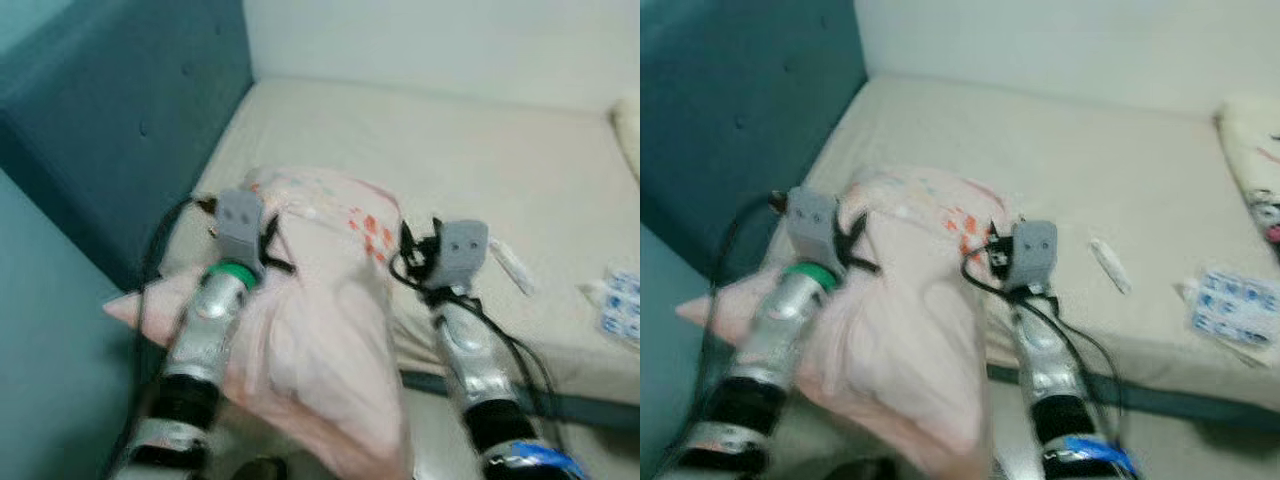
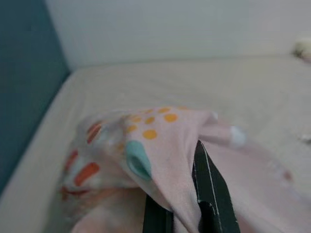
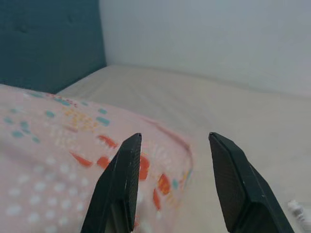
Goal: Clean up the room
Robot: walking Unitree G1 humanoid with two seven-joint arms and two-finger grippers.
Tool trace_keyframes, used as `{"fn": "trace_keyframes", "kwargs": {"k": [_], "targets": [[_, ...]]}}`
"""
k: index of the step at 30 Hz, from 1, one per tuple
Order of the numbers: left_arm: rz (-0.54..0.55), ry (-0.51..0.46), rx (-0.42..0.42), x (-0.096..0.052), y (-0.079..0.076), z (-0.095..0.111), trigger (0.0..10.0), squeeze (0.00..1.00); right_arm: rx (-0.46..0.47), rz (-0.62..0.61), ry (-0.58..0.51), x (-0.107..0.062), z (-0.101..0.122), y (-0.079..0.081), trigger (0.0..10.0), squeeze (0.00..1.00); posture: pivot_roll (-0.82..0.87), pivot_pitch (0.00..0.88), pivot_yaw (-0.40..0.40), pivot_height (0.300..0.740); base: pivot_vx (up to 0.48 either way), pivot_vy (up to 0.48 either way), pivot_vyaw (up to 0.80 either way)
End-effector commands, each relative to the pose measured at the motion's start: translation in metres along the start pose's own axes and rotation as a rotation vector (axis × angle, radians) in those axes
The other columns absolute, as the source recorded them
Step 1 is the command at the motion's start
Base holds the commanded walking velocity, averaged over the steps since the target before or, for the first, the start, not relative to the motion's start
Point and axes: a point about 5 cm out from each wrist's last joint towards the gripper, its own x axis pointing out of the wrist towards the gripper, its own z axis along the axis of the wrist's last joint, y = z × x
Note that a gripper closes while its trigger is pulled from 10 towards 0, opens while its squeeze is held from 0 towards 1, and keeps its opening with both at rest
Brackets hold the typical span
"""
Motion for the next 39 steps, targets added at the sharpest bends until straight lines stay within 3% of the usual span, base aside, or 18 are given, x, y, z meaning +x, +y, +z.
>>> {"fn": "trace_keyframes", "kwargs": {"k": [1, 11, 22, 39], "targets": [[0.021, -0.078, 0.024, 0.002, 0.007, 0.016, 10.0, 0.00, 0.015, 0.005, 0.006, -0.002, -0.002, 0.002, 10.0, 0.00, 0.02, 0.082, 0.041, 0.740, 0.364, 0.000, 0.00], [0.034, -0.081, 0.024, 0.002, 0.011, 0.017, 10.0, 0.00, -0.024, 0.052, 0.017, 0.000, -0.002, 0.006, 10.0, 0.00, 0.02, 0.079, 0.035, 0.740, 0.368, 0.000, 0.24], [0.062, -0.074, 0.028, 0.001, 0.018, 0.016, 10.0, 0.00, 0.004, 0.094, 0.033, -0.003, -0.006, 0.013, 10.0, 0.00, 0.03, 0.078, 0.032, 0.740, 0.366, 0.000, 0.12], [0.037, -0.062, 0.036, 0.003, 0.019, 0.016, 10.0, 0.00, 0.011, 0.057, 0.032, -0.008, -0.008, 0.008, 10.0, 0.00, 0.02, 0.081, 0.051, 0.740, 0.000, 0.000, 0.00]]}}
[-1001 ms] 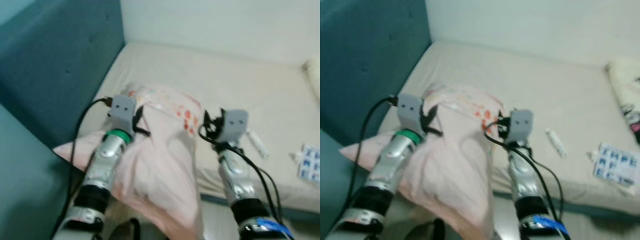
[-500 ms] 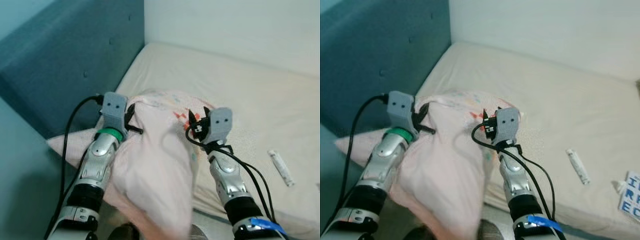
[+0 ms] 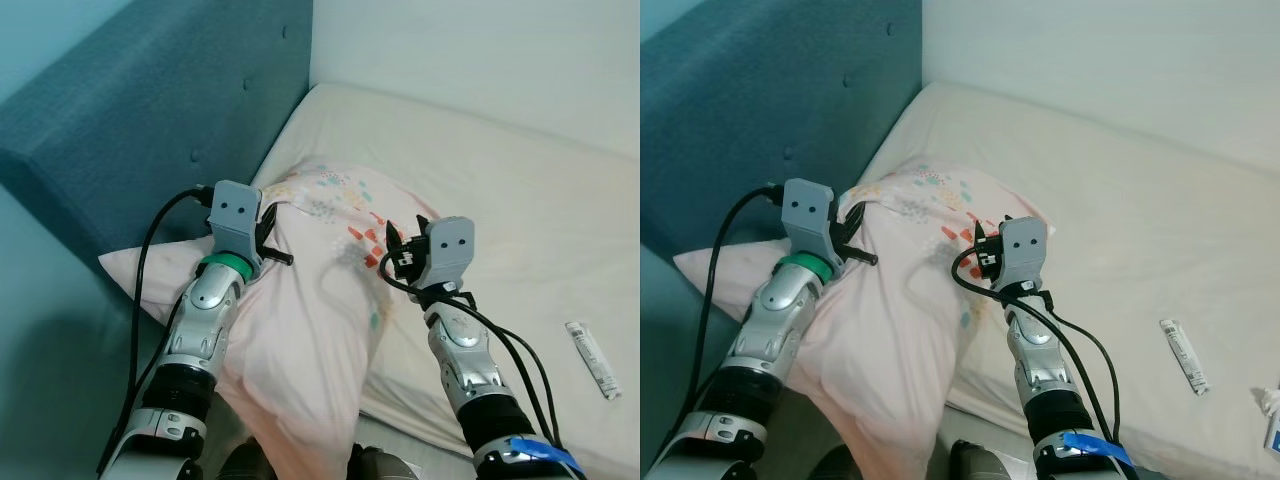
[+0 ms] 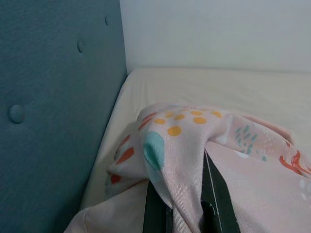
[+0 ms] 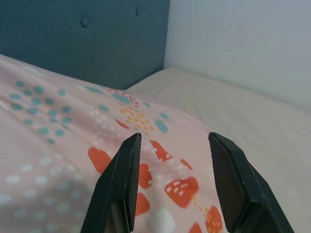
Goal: Clean up the room
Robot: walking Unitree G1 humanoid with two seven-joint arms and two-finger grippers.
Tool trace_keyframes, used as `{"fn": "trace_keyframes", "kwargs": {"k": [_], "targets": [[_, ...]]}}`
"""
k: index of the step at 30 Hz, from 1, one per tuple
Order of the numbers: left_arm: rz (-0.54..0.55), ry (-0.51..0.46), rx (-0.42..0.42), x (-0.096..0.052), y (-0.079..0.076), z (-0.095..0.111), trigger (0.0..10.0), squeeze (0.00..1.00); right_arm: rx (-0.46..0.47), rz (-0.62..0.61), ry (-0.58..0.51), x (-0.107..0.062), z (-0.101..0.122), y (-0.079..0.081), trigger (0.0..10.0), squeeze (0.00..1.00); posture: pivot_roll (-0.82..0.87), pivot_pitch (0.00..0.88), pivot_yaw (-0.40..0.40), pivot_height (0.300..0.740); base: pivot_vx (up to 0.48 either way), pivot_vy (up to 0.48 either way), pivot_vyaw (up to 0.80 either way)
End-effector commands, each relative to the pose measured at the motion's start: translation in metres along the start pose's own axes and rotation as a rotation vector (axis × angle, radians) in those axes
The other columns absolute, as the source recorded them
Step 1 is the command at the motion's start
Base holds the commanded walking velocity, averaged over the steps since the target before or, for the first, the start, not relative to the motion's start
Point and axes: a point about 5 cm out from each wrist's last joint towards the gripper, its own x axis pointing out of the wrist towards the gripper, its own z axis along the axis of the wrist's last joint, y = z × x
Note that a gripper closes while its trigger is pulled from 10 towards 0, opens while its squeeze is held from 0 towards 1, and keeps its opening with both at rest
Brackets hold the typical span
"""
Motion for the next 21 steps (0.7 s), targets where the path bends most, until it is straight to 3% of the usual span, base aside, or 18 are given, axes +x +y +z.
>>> {"fn": "trace_keyframes", "kwargs": {"k": [1, 7, 12, 18, 21], "targets": [[-0.016, -0.040, 0.008, 0.003, -0.001, 0.008, 10.0, 0.00, 0.002, -0.045, 0.021, -0.008, -0.006, -0.008, 10.0, 0.00, 0.02, 0.081, 0.051, 0.740, 0.000, 0.000, 0.00], [-0.037, -0.027, 0.028, 0.006, -0.003, 0.007, 10.0, 0.00, -0.001, -0.066, 0.023, -0.010, -0.007, -0.012, 10.0, 0.00, 0.02, 0.080, 0.052, 0.740, 0.000, 0.000, 0.00], [-0.038, -0.020, 0.069, 0.021, -0.002, 0.010, 10.0, 0.00, -0.001, -0.077, 0.019, -0.009, -0.006, -0.014, 10.0, 0.00, 0.02, 0.086, 0.056, 0.740, 0.000, 0.000, 0.00], [0.012, -0.083, 0.130, 0.056, -0.006, 0.045, 10.0, 0.00, -0.004, -0.083, 0.022, -0.012, -0.007, -0.013, 10.0, 0.00, 0.02, 0.109, 0.052, 0.740, 0.000, 0.000, 0.00], [0.006, -0.111, 0.137, 0.062, -0.009, 0.057, 10.0, 0.00, -0.005, -0.084, 0.022, -0.011, -0.007, -0.013, 10.0, 0.00, 0.02, 0.115, 0.050, 0.740, 0.000, 0.000, 0.00]]}}
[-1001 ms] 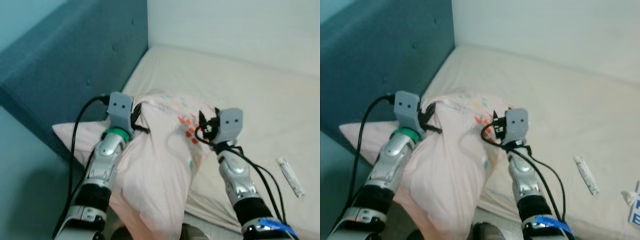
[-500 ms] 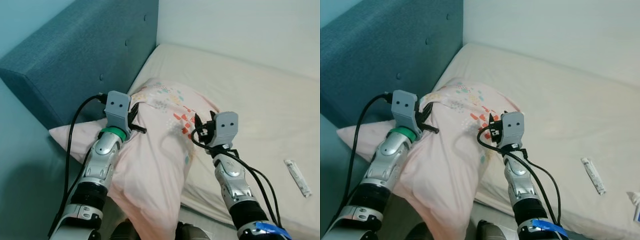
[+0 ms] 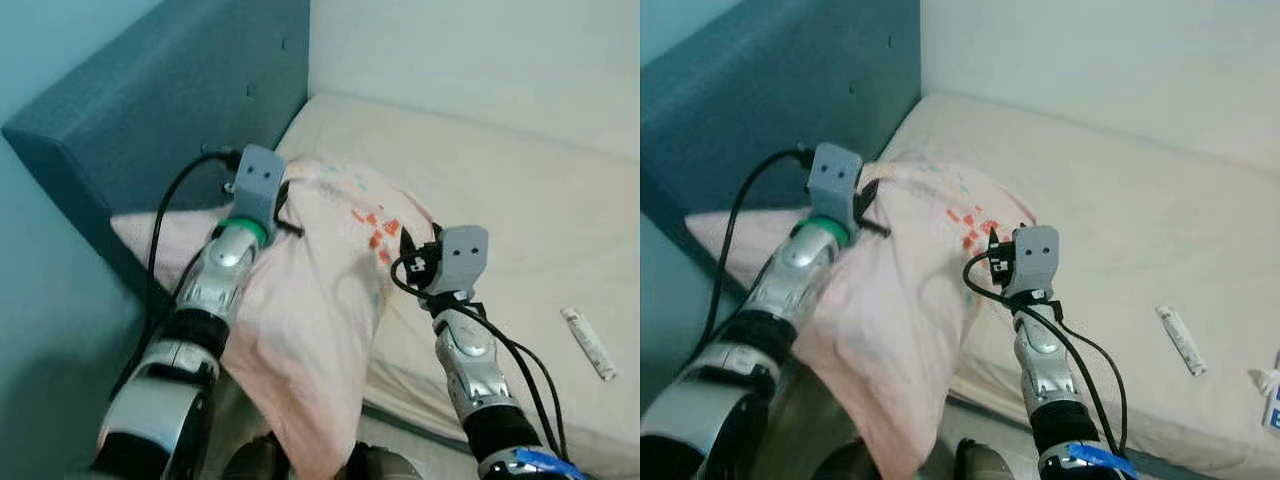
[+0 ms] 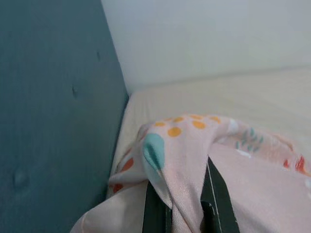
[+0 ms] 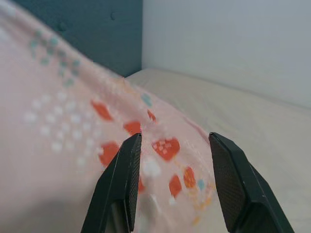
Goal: Clean up the room
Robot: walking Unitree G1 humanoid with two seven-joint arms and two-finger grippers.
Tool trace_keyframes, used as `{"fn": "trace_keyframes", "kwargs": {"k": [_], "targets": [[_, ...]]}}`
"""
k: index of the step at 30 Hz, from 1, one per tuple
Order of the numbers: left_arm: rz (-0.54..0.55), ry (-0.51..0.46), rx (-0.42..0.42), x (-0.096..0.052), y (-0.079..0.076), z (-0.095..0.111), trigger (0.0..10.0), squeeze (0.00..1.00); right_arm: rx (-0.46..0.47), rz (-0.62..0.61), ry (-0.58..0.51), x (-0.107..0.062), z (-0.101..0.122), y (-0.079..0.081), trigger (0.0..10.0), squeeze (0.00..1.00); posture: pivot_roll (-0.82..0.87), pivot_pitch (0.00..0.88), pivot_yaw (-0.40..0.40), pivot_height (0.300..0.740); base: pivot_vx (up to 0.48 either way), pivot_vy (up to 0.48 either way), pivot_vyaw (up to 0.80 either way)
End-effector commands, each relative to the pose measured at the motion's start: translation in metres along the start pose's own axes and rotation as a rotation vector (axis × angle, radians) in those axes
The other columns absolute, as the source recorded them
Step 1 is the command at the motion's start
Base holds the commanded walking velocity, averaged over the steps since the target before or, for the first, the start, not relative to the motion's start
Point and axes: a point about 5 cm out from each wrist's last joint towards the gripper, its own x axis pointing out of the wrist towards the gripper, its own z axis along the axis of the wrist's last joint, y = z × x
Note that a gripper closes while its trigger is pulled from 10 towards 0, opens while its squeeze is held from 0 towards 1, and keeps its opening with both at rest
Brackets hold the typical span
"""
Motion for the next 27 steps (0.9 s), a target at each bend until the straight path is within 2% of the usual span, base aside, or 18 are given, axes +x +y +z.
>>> {"fn": "trace_keyframes", "kwargs": {"k": [1, 2, 3, 4, 9, 10, 12, 13, 15, 16, 18, 20, 21, 22, 24, 25, 26, 27], "targets": [[0.016, -0.129, 0.000, 0.011, 0.000, 0.031, 10.0, 0.00, -0.003, -0.009, 0.014, -0.003, -0.003, -0.002, 10.0, 0.00, 0.01, 0.118, 0.049, 0.740, 0.000, 0.000, 0.00], [0.005, -0.159, -0.007, 0.015, -0.003, 0.042, 10.0, 0.00, -0.004, -0.009, 0.015, -0.002, -0.003, -0.002, 10.0, 0.00, 0.01, 0.119, 0.048, 0.740, 0.000, 0.000, 0.00], [0.005, -0.159, -0.007, 0.015, -0.003, 0.042, 10.0, 0.00, -0.004, -0.009, 0.015, -0.002, -0.003, -0.002, 10.0, 0.00, 0.01, 0.119, 0.048, 0.740, 0.000, 0.000, 0.00], [-0.004, -0.204, -0.010, 0.019, -0.005, 0.055, 10.0, 0.00, -0.006, -0.009, 0.014, -0.001, -0.002, -0.002, 10.0, 0.00, 0.01, 0.119, 0.048, 0.740, 0.000, 0.000, 0.00], [0.025, -0.265, -0.009, 0.023, -0.003, 0.069, 10.0, 0.00, -0.008, -0.010, 0.011, 0.000, -0.001, -0.002, 10.0, 0.00, 0.01, 0.122, 0.045, 0.740, 0.000, 0.000, 0.00], [0.061, -0.283, -0.005, 0.023, 0.003, 0.073, 10.0, 0.00, -0.009, -0.009, 0.009, 0.000, 0.000, -0.002, 10.0, 0.00, 0.01, 0.121, 0.041, 0.740, 0.000, 0.000, 0.00], [0.164, -0.242, 0.058, 0.018, 0.022, 0.062, 10.0, 0.00, -0.010, 0.002, 0.012, 0.001, 0.000, -0.002, 10.0, 0.00, 0.01, 0.124, 0.032, 0.740, 0.000, 0.000, 0.00], [0.164, -0.242, 0.058, 0.018, 0.022, 0.062, 10.0, 0.00, -0.010, 0.002, 0.012, 0.001, 0.000, -0.002, 10.0, 0.00, 0.01, 0.124, 0.032, 0.740, 0.000, 0.000, 0.00], [0.224, -0.168, 0.099, 0.012, 0.035, 0.043, 10.0, 0.00, -0.009, 0.014, 0.015, 0.002, 0.000, -0.001, 10.0, 0.00, 0.01, 0.126, 0.029, 0.740, 0.000, 0.000, 0.00], [0.224, -0.168, 0.099, 0.012, 0.035, 0.043, 10.0, 0.00, -0.009, 0.014, 0.015, 0.002, 0.000, -0.001, 10.0, 0.00, 0.01, 0.126, 0.029, 0.740, 0.000, 0.000, 0.00], [0.269, -0.045, 0.155, 0.000, 0.046, 0.013, 10.0, 0.00, -0.007, 0.024, 0.019, 0.003, 0.000, 0.000, 10.0, 0.00, 0.02, 0.128, 0.025, 0.740, 0.000, 0.000, 0.00], [0.323, 0.096, 0.182, -0.018, 0.049, -0.027, 10.0, 0.00, -0.005, 0.029, 0.024, 0.003, -0.001, 0.001, 10.0, 0.00, 0.02, 0.129, 0.020, 0.740, 0.000, 0.000, 0.00], [0.323, 0.096, 0.182, -0.018, 0.049, -0.027, 10.0, 0.00, -0.005, 0.029, 0.024, 0.003, -0.001, 0.001, 10.0, 0.00, 0.02, 0.129, 0.020, 0.740, 0.000, 0.000, 0.00], [0.342, 0.147, 0.182, -0.028, 0.046, -0.045, 10.0, 0.00, -0.005, 0.031, 0.026, 0.003, -0.002, 0.002, 10.0, 0.00, 0.02, 0.130, 0.015, 0.740, 0.000, 0.000, 0.00], [0.383, 0.250, 0.174, -0.051, 0.029, -0.083, 10.0, 0.00, -0.006, 0.035, 0.029, 0.003, -0.002, 0.003, 10.0, 0.00, 0.01, 0.135, 0.006, 0.740, 0.000, 0.000, 0.00], [0.383, 0.250, 0.174, -0.051, 0.029, -0.083, 10.0, 0.00, -0.006, 0.035, 0.029, 0.003, -0.002, 0.003, 10.0, 0.00, 0.01, 0.135, 0.006, 0.740, 0.000, 0.000, 0.00], [0.371, 0.297, 0.171, -0.060, 0.019, -0.097, 10.0, 0.00, -0.007, 0.035, 0.029, 0.003, -0.002, 0.003, 10.0, 0.00, 0.01, 0.135, 0.006, 0.740, 0.000, 0.000, 0.00], [0.371, 0.297, 0.171, -0.060, 0.019, -0.097, 10.0, 0.00, -0.007, 0.035, 0.029, 0.003, -0.002, 0.003, 10.0, 0.00, 0.01, 0.135, 0.006, 0.740, 0.000, 0.000, 0.00]]}}
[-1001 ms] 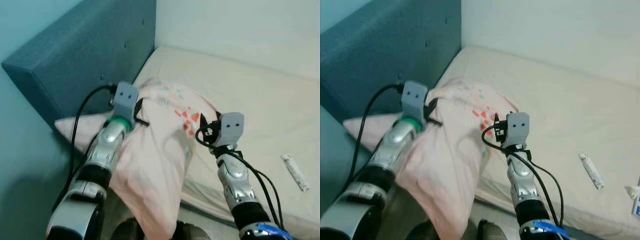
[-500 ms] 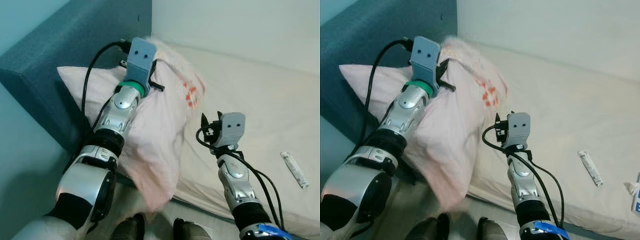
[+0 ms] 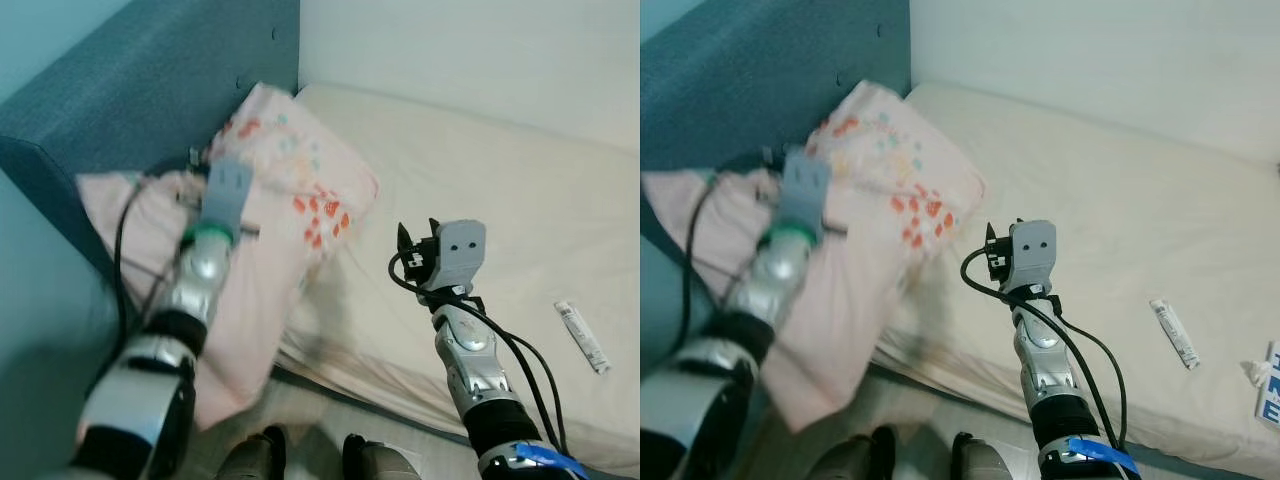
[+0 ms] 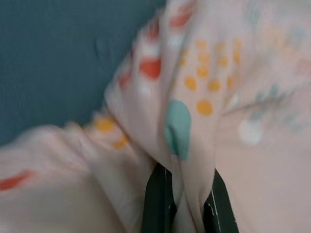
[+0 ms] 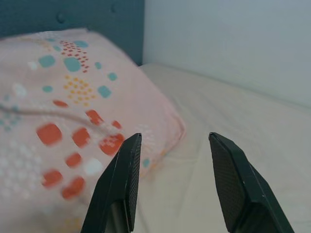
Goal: Clean up the room
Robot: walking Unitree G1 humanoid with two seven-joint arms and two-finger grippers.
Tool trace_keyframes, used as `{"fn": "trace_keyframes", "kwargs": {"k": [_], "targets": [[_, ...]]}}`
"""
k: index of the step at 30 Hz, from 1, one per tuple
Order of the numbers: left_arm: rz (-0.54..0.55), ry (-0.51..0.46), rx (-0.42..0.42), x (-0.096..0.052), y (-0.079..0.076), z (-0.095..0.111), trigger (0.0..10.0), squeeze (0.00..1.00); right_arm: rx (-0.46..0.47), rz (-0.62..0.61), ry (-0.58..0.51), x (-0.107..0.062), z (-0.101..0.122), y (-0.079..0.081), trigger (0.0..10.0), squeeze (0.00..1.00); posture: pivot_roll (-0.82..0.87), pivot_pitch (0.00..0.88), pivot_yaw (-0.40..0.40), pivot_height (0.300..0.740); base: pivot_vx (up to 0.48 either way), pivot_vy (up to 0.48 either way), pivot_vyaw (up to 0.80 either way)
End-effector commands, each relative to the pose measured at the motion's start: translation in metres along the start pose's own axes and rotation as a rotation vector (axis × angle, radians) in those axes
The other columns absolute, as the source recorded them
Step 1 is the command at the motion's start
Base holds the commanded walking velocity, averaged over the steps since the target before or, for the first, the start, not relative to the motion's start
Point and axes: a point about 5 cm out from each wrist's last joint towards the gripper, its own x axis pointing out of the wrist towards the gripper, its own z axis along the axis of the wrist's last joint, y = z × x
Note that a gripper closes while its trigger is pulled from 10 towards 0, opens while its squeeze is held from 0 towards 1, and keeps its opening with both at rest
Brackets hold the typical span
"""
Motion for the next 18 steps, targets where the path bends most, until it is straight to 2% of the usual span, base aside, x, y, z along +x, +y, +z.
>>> {"fn": "trace_keyframes", "kwargs": {"k": [1, 3, 5, 7, 10, 16, 17, 18], "targets": [[-0.001, 0.052, 0.029, -0.011, -0.012, -0.018, 10.0, 0.00, 0.000, 0.003, 0.029, -0.002, -0.005, 0.000, 10.0, 0.00, -0.01, 0.143, 0.003, 0.740, 0.000, 0.000, 0.00], [-0.052, 0.136, -0.005, -0.024, -0.030, -0.034, 10.0, 0.00, -0.002, 0.005, 0.030, -0.001, -0.004, 0.000, 10.0, 0.00, -0.02, 0.146, 0.002, 0.740, 0.000, 0.000, 0.00], [-0.052, 0.136, -0.005, -0.024, -0.030, -0.034, 10.0, 0.00, -0.002, 0.005, 0.030, -0.001, -0.004, 0.000, 10.0, 0.00, -0.02, 0.146, 0.002, 0.740, 0.000, 0.000, 0.00], [-0.074, 0.193, -0.082, -0.028, -0.041, -0.038, 10.0, 0.00, -0.010, 0.005, 0.028, -0.002, -0.003, -0.004, 10.0, 0.00, -0.04, 0.151, 0.005, 0.740, 0.000, 0.000, 0.00], [-0.083, 0.224, -0.136, -0.029, -0.046, -0.037, 10.0, 0.00, -0.016, 0.001, 0.025, -0.001, -0.002, -0.008, 10.0, 0.00, -0.04, 0.150, 0.006, 0.740, 0.000, 0.000, 0.00], [-0.123, 0.191, -0.106, -0.026, -0.044, -0.034, 10.0, 0.00, -0.020, -0.006, 0.019, 0.001, 0.001, -0.011, 10.0, 0.00, -0.04, 0.151, 0.007, 0.740, 0.000, 0.000, 0.00], [-0.147, 0.165, -0.093, -0.024, -0.043, -0.030, 10.0, 0.00, -0.020, -0.007, 0.016, 0.002, 0.002, -0.012, 10.0, 0.00, -0.04, 0.151, 0.007, 0.740, 0.000, 0.000, 0.00], [-0.164, 0.123, -0.116, -0.018, -0.041, -0.020, 10.0, 0.00, -0.018, -0.009, 0.012, 0.003, 0.004, -0.013, 10.0, 0.00, -0.04, 0.152, 0.005, 0.740, 0.000, 0.000, 0.00]]}}
